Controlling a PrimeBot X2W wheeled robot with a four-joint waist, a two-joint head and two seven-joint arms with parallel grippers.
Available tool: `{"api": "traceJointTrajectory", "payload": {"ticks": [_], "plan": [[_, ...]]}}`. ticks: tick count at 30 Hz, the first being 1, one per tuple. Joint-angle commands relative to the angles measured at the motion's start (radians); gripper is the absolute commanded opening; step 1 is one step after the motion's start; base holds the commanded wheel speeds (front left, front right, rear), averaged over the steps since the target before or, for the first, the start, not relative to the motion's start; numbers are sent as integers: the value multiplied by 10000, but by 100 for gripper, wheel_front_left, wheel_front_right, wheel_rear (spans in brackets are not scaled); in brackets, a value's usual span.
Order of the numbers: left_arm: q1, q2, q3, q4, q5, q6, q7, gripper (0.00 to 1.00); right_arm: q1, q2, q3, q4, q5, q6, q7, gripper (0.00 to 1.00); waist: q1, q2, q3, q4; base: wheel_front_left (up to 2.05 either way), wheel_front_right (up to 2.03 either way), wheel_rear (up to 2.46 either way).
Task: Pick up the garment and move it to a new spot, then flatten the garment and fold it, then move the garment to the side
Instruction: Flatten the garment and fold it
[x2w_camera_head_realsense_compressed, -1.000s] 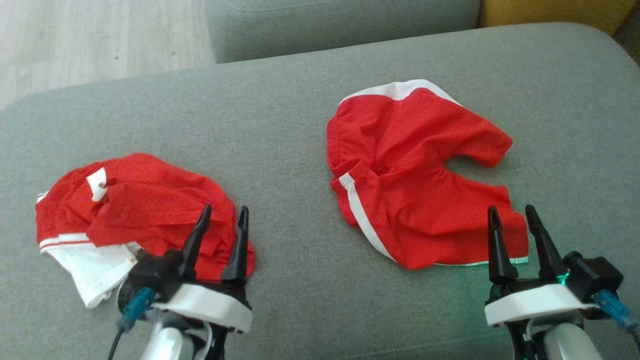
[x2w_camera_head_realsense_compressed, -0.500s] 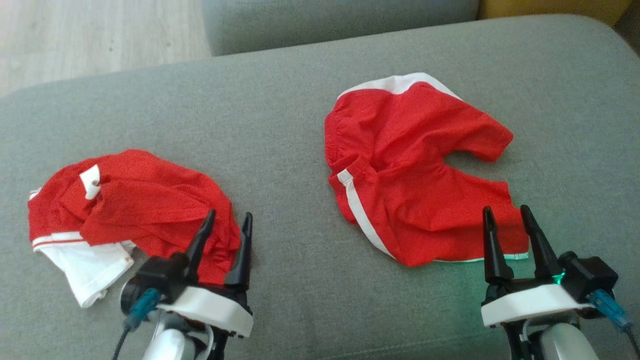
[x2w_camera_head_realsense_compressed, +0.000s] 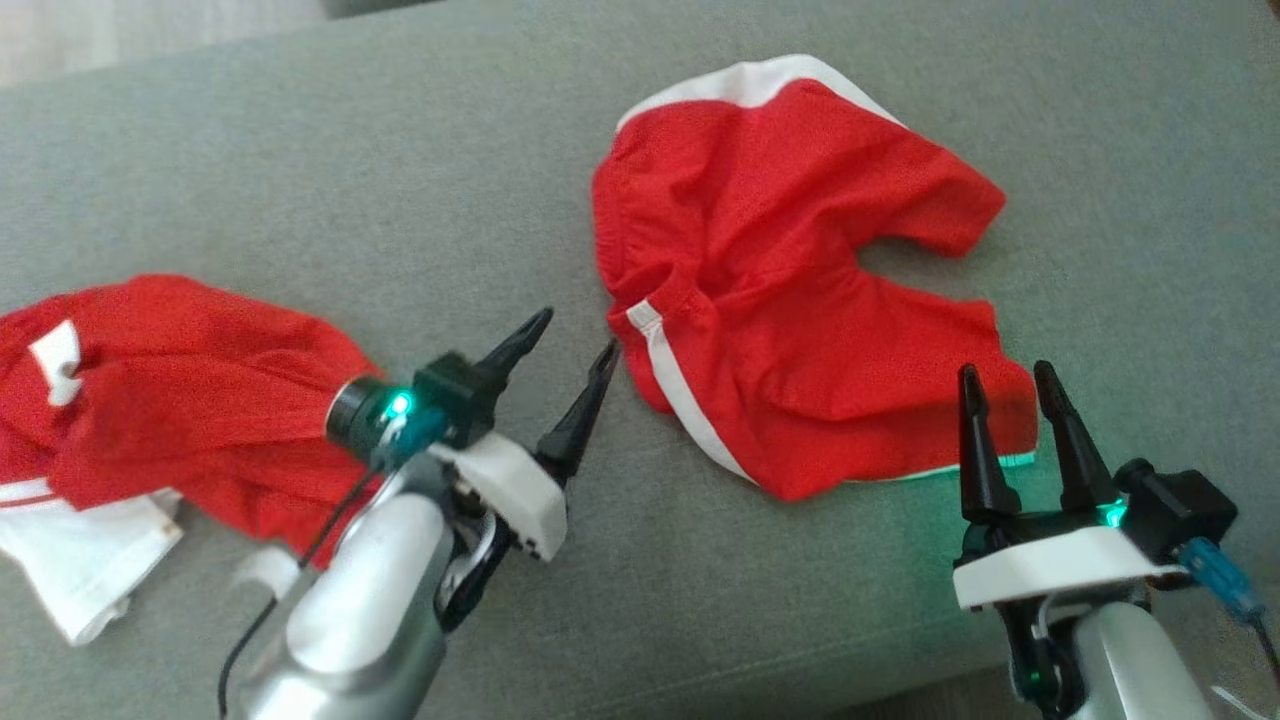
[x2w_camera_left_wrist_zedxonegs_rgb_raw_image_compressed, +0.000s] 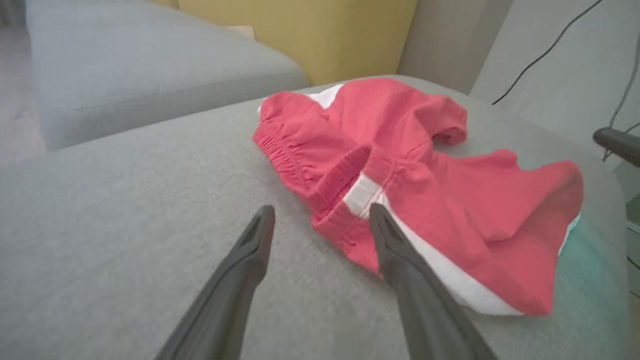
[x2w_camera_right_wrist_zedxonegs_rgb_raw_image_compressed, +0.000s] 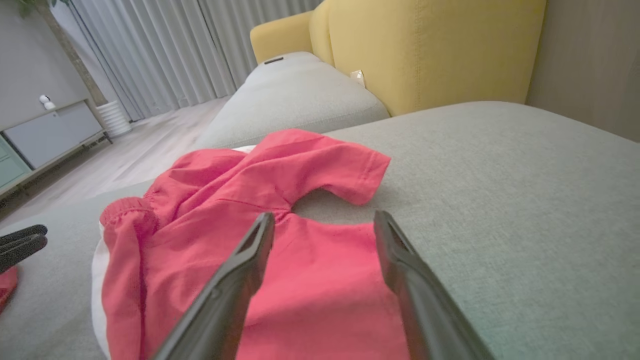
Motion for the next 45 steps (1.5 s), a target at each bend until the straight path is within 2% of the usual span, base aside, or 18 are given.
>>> {"api": "traceJointTrajectory", "payload": {"ticks": [1, 15, 26, 28, 29, 38, 45], "plan": [[-522, 240, 136, -156, -166, -55, 5, 100, -318, -51, 281, -349, 72, -7, -137, 100, -2, 0, 236, -222, 0, 0, 0], [-2147, 893, -1873, 807, -1689, -58, -173, 100, -565, -51, 290, -364, 229, -7, -138, 100, -2, 0, 701, -634, 0, 0, 0], [-2522, 1099, -2625, 857, -2259, -59, -342, 100, -595, -51, 317, -267, 296, -7, -138, 100, -2, 0, 700, -735, 0, 0, 0], [-2575, 1132, -2742, 862, -2351, -59, -362, 42, -603, -51, 307, -252, 293, -7, -138, 100, -2, 0, 703, -742, 0, 0, 0], [-2600, 1145, -2789, 867, -2395, -59, -372, 0, -607, -51, 301, -243, 289, -7, -138, 100, -2, 0, 701, -744, 0, 0, 0], [-2606, 1252, -2856, 912, -2551, -57, -461, 0, -439, -51, 195, -31, 166, -7, -138, 100, -2, 0, 515, -631, 0, 0, 0], [-2086, 1376, -2563, 449, -2508, 236, -490, 0, 52, -51, -335, 897, -221, -7, -138, 100, -2, 0, 203, -489, 0, 0, 0]]}}
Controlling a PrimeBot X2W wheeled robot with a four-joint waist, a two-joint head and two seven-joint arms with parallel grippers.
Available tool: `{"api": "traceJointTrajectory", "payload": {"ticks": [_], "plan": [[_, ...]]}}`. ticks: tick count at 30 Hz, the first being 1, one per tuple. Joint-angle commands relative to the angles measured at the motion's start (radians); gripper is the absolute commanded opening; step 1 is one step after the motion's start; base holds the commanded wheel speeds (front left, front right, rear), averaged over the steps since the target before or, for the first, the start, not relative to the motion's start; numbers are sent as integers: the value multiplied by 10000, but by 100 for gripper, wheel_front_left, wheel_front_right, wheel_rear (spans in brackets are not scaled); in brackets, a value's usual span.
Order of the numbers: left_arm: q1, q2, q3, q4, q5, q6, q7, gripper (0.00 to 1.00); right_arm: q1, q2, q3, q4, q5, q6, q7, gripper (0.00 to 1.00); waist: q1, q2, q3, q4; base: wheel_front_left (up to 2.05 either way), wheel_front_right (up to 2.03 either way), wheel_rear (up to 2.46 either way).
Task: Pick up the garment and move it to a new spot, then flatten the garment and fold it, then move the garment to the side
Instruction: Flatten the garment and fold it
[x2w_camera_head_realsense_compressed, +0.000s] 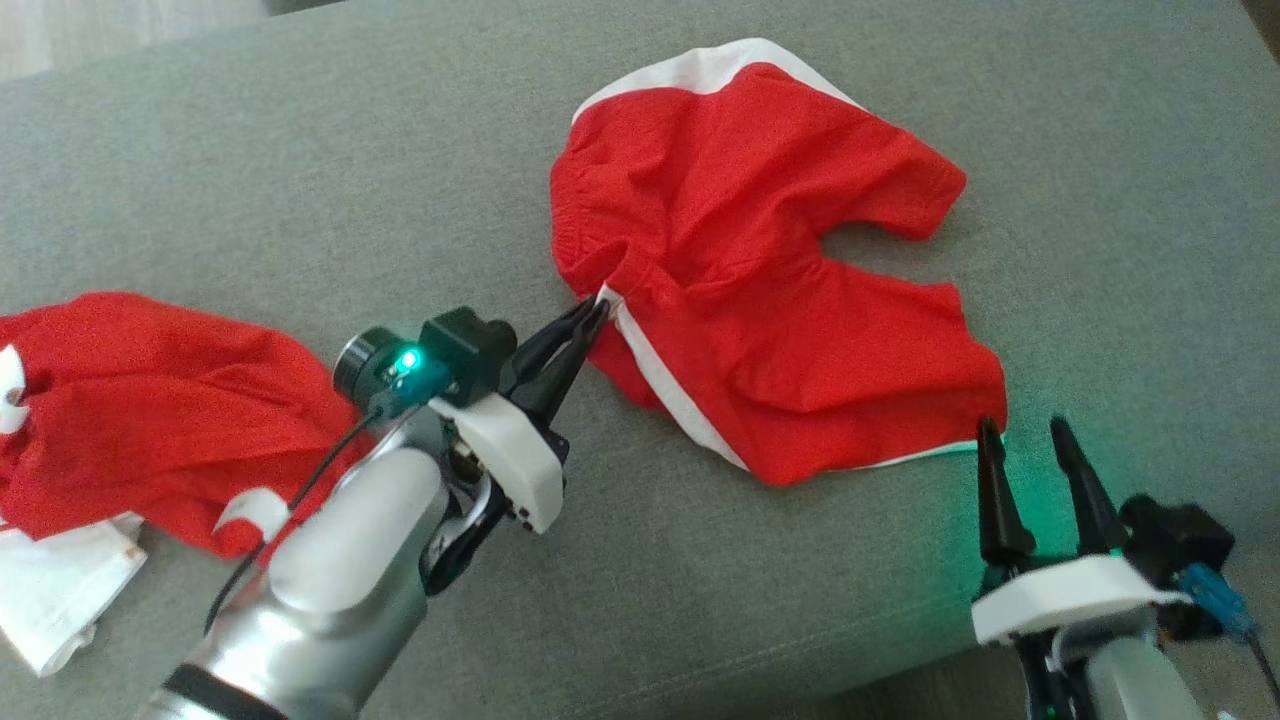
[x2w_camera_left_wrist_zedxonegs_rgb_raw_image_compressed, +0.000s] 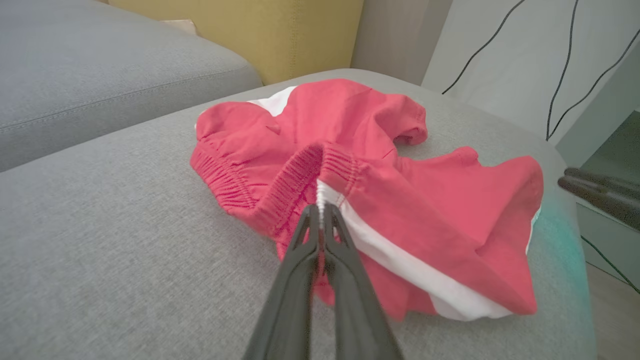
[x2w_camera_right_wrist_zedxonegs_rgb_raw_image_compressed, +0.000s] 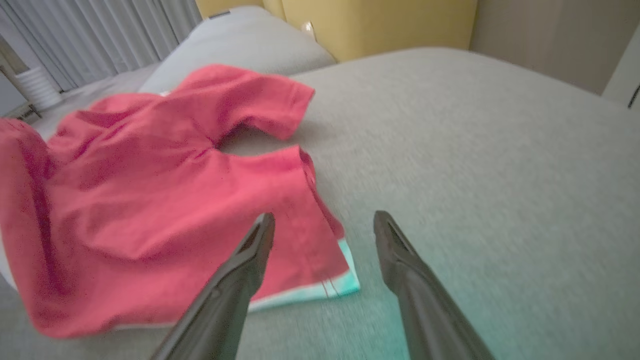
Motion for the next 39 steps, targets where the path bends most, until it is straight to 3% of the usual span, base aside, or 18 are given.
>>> {"api": "traceJointTrajectory", "payload": {"ticks": [1, 9, 30, 32, 33, 34, 39], "plan": [[-44, 278, 467, -430, 24, 93, -119, 0, 26, -51, 82, -52, -112, -7, -138, 100, 0, 0, -87, 73, 0, 0, 0], [829, 479, 839, -1284, 74, 384, -122, 0, -366, -51, -396, 1322, -400, -7, -10, 100, 0, 0, -339, 396, 0, 0, 0], [1155, 509, 1019, -1604, 167, 503, -123, 0, -1254, -51, -407, 3271, -481, -7, -20, 100, 0, 0, -513, 831, 0, 0, 0], [1215, 505, 1028, -1592, 169, 508, -123, 0, -1290, -51, -275, 3383, -390, -7, -26, 74, 0, 0, -586, 821, 0, 0, 0], [1248, 502, 1036, -1586, 167, 511, -123, 0, -1307, -51, -172, 3417, -324, -7, -29, 33, 0, 0, -626, 813, 0, 0, 0], [1284, 499, 1048, -1580, 165, 518, -123, 0, -1322, -51, -65, 3435, -253, -7, -33, 0, 0, 0, -675, 801, 0, 0, 0], [1463, 514, 1148, -1581, 153, 573, -124, 0, -1386, -51, 75, 3249, -89, -7, -60, 0, 0, 0, -894, 716, 0, 0, 0]]}}
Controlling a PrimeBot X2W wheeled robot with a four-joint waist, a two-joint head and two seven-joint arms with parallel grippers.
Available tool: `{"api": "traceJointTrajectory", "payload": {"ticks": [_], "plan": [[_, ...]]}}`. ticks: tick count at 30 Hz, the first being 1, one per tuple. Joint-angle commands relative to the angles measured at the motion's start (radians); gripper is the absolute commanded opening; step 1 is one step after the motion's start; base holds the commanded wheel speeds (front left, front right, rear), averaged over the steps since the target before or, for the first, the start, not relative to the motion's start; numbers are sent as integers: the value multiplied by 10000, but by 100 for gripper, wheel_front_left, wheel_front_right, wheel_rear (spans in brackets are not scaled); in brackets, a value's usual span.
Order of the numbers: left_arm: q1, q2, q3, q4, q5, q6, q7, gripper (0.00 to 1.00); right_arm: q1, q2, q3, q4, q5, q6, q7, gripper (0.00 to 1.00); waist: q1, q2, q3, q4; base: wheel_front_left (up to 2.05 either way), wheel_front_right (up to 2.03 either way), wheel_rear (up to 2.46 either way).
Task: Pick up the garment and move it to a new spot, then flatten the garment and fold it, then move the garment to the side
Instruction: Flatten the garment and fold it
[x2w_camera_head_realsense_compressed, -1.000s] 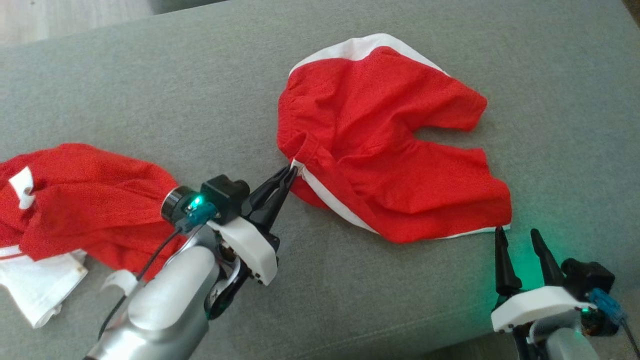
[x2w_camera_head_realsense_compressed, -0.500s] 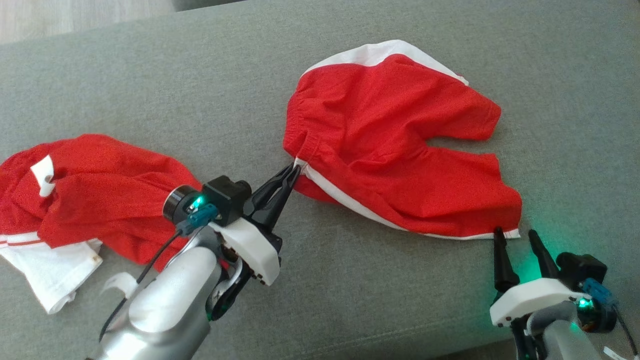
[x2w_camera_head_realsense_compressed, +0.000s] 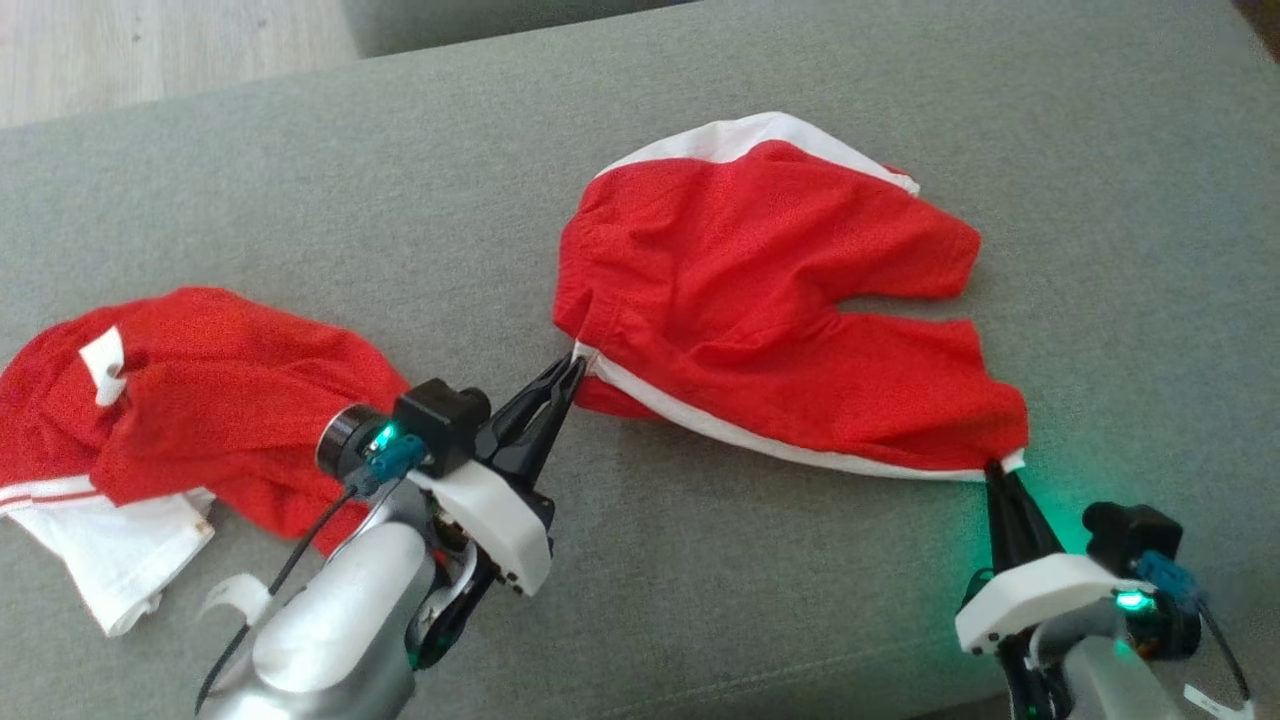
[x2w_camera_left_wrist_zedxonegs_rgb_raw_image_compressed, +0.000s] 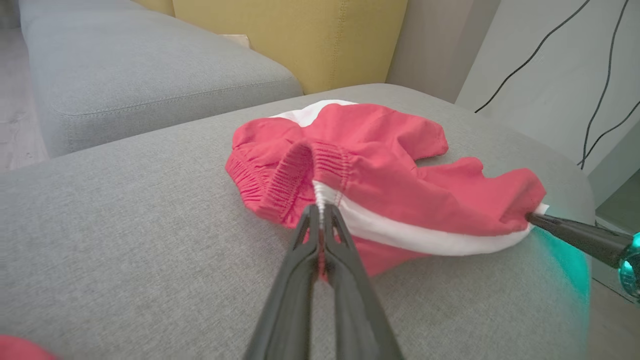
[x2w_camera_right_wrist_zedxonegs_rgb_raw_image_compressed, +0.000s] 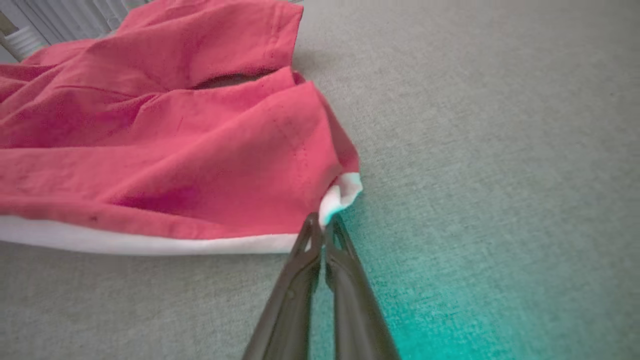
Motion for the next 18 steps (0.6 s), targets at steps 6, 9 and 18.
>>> {"api": "traceJointTrajectory", "payload": {"ticks": [6, 9, 18], "plan": [[-214, 338, 931, -544, -68, 161, -122, 0, -465, -52, 419, -1670, 129, -7, -94, 0, 1, 0, -455, -253, 0, 0, 0], [-343, 356, 1209, -746, -237, 135, -122, 0, -685, -128, 465, -2827, 131, -7, 194, 0, 1, 0, -716, -364, 0, 0, 0], [-1770, 605, 1785, -1190, -464, 55, 196, 0, -2412, -1249, 938, -6013, 507, -7, 2096, 0, 1, 0, -1556, -497, 0, 0, 0]]}}
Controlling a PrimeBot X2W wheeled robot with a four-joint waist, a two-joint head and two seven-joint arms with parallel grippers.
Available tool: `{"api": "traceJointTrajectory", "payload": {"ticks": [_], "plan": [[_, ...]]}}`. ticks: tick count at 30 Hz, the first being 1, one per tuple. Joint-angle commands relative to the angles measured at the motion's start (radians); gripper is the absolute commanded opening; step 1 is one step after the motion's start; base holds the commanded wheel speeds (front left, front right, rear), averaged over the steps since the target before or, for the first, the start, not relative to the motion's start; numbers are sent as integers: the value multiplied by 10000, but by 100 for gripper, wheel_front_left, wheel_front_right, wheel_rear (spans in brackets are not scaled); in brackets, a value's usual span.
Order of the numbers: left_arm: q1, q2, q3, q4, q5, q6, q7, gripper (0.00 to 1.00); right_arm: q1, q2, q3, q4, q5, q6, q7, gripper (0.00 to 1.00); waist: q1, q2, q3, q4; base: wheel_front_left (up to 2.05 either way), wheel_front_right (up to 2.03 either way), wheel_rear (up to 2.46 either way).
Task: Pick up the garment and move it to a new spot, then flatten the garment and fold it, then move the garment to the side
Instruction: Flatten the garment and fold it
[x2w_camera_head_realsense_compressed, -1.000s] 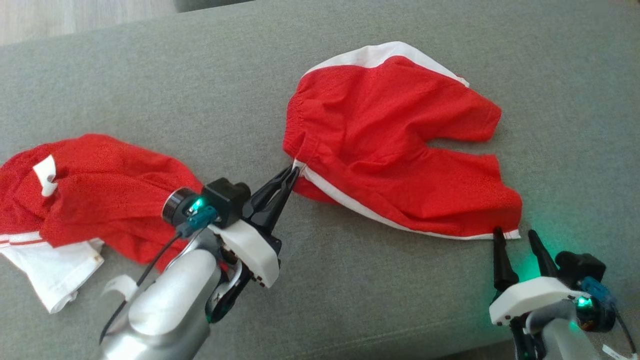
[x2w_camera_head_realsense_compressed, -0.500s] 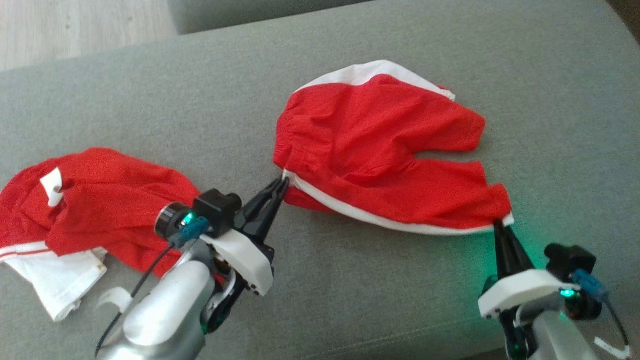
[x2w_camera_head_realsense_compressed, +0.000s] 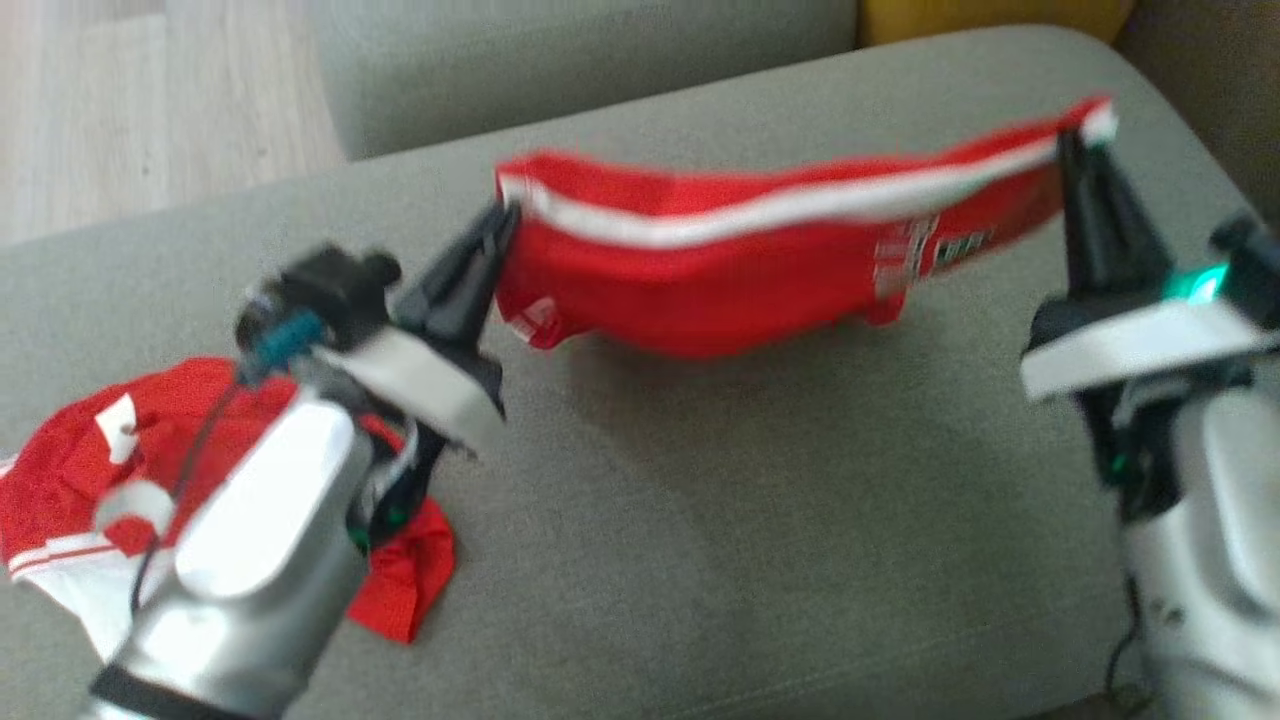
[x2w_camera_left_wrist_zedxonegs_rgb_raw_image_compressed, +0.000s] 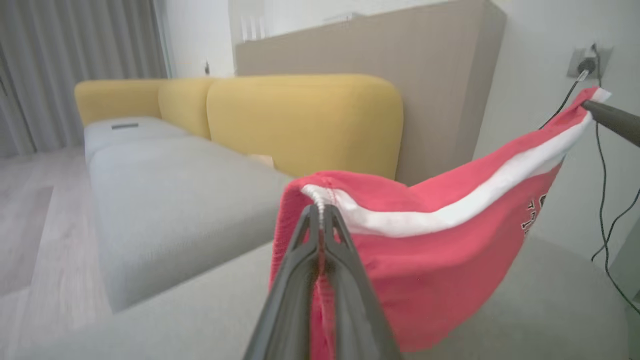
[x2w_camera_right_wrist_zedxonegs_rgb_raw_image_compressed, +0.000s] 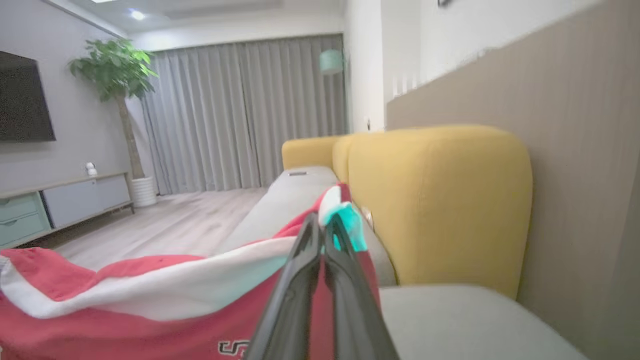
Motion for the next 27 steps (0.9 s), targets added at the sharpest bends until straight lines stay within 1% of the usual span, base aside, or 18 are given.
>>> {"api": "traceJointTrajectory", "payload": {"ticks": [1, 6, 8, 11, 14, 17, 20, 23, 25, 27], "plan": [[-912, 306, 548, -427, -108, -25, 121, 0, -821, -297, 242, -588, 80, -7, 276, 0, 0, -1, -272, 7, 0, 0, 0], [-1617, 382, 670, -672, -188, -131, 413, 0, -1670, -705, 231, -1057, -25, -7, 796, 0, 0, -1, -497, 168, 0, 0, 0], [-1739, 384, 885, -849, -342, -16, 430, 0, -1852, -801, 199, -1305, -157, -7, 1081, 0, 0, -1, -586, 234, 0, 0, 0], [-1608, 473, 1000, -1292, -406, 191, 507, 0, -1774, -749, -54, -1811, -268, -7, 1565, 0, 0, -1, -663, 338, 0, 0, 0], [-1237, 590, 994, -1910, -483, 381, 714, 0, -1333, -553, -265, -2490, -401, -7, 2145, 0, 0, -1, -619, 410, 0, 0, 0], [-942, 783, 991, -2489, -532, 559, 1019, 0, -997, -433, -385, -3112, -505, -7, 2602, 0, 0, -1, -416, 425, 0, 0, 0], [-990, 1055, 957, -2792, -483, 573, 1386, 0, -1051, -398, -539, -3351, -558, -7, 2854, 0, 0, -1, 31, 377, 0, 0, 0], [-1470, 1181, 987, -2710, -565, 398, 1749, 0, -1595, -360, -616, -3009, -433, -7, 2921, 0, 0, -1, 742, 263, 0, 0, 0], [-2095, 1265, 1004, -2378, -547, 177, 1976, 0, -2308, -485, -531, -2409, -410, -7, 2835, 0, 0, -1, 1350, 166, 0, 0, 0], [-2890, 1320, 1034, -1808, -463, -41, 2132, 0, -3302, -649, -364, -1510, -449, -7, 2605, 0, 0, -1, 1949, 39, 0, 0, 0]]}}
